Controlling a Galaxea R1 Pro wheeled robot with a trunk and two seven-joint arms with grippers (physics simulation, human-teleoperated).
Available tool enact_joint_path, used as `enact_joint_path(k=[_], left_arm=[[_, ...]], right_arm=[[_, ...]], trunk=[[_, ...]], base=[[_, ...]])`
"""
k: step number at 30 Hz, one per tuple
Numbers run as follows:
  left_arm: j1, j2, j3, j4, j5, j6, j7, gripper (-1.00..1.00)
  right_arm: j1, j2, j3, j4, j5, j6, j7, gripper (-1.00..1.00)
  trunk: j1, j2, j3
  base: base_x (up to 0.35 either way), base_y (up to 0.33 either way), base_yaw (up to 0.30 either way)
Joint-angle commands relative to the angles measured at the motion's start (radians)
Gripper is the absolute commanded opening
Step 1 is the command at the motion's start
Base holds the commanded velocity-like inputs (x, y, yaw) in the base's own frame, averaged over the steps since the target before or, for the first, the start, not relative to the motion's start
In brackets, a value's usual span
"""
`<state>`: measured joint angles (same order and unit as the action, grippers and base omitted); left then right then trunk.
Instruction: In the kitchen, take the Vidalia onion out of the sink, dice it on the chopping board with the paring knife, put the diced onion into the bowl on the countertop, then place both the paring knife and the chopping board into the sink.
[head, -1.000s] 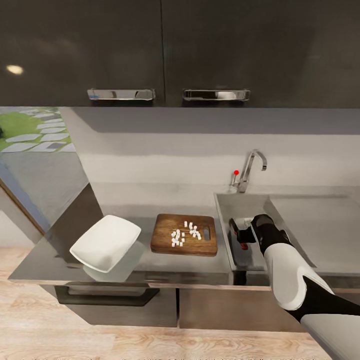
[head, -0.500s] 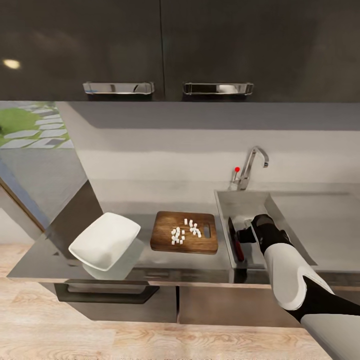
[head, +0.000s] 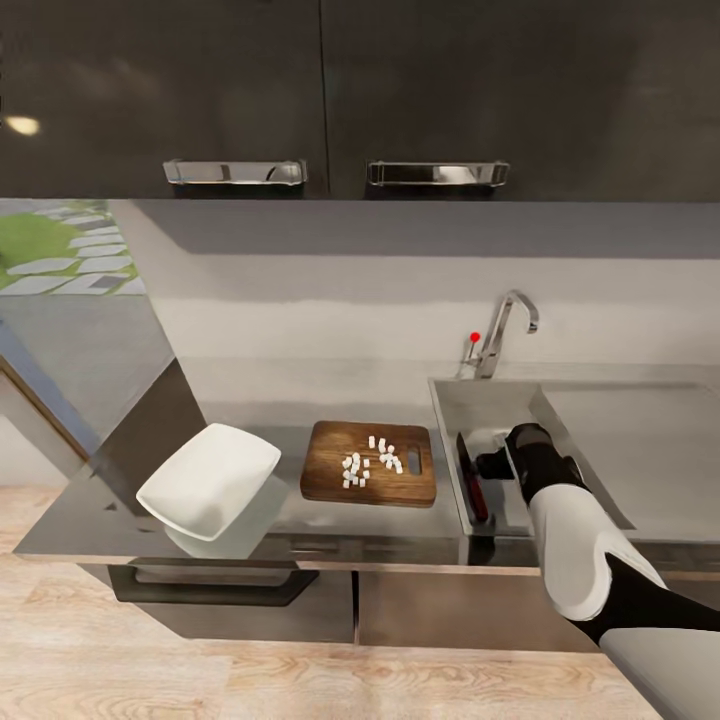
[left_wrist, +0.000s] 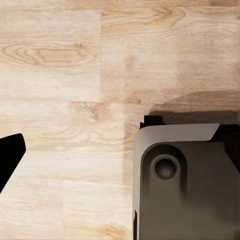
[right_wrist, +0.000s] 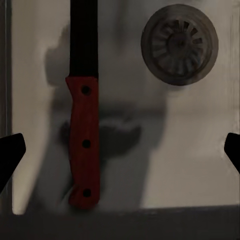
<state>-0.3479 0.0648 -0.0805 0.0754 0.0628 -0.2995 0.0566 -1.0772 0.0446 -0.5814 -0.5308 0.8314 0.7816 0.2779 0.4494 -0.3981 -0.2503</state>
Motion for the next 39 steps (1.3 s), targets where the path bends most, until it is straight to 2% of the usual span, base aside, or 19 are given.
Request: enact_joint_path(k=[1, 9, 11, 14, 16, 20, 29, 34, 39], left_arm=[[-0.002, 0.000, -0.009, 0.004, 0.006, -0.007, 0.002, 1.00], [-0.002, 0.000, -0.009, 0.004, 0.006, -0.007, 0.002, 1.00], [-0.002, 0.000, -0.009, 0.004, 0.006, -0.007, 0.001, 1.00], [-0.002, 0.000, -0.009, 0.004, 0.006, -0.007, 0.001, 1.00], [-0.002, 0.000, -0.009, 0.004, 0.006, -0.007, 0.001, 1.00], [-0.002, 0.000, -0.009, 0.004, 0.006, -0.007, 0.001, 1.00], [-0.002, -0.001, -0.009, 0.004, 0.006, -0.002, 0.001, 1.00], [-0.002, -0.002, -0.009, 0.004, 0.006, 0.060, -0.002, 1.00], [-0.002, -0.002, -0.009, 0.004, 0.006, 0.074, -0.002, 1.00]], right_arm=[[-0.001, 0.003, -0.007, -0.016, 0.010, 0.005, 0.008, 1.00], [-0.001, 0.011, -0.006, -0.075, 0.009, 0.029, 0.009, 1.00], [-0.001, 0.024, -0.005, -0.130, 0.008, 0.043, 0.009, 1.00], [-0.001, 0.053, -0.003, -0.218, 0.008, 0.111, 0.010, 1.00], [-0.001, 0.080, 0.000, -0.300, 0.008, 0.165, 0.011, 1.00], [-0.001, 0.129, 0.008, -0.404, 0.009, 0.196, 0.013, 1.00], [-0.001, 0.130, 0.016, -0.451, 0.009, 0.204, 0.014, 1.00], [-0.001, 0.130, 0.017, -0.452, 0.008, 0.205, 0.014, 1.00], [-0.001, 0.130, 0.017, -0.452, 0.008, 0.204, 0.014, 1.00]], trunk=[[0.001, -0.002, -0.001], [0.001, -0.002, 0.010], [0.001, -0.002, 0.014], [0.001, -0.002, 0.018], [0.001, -0.002, 0.021], [0.001, -0.002, 0.028], [0.001, -0.002, 0.042], [0.001, -0.002, 0.050], [0.001, -0.002, 0.058]], base=[[0.000, 0.000, 0.000], [0.000, 0.000, 0.000], [0.000, 0.000, 0.000], [0.000, 0.000, 0.000], [0.000, 0.000, 0.000], [0.000, 0.000, 0.000], [-0.112, 0.033, 0.000], [-0.185, 0.139, 0.000], [-0.167, 0.153, 0.000]])
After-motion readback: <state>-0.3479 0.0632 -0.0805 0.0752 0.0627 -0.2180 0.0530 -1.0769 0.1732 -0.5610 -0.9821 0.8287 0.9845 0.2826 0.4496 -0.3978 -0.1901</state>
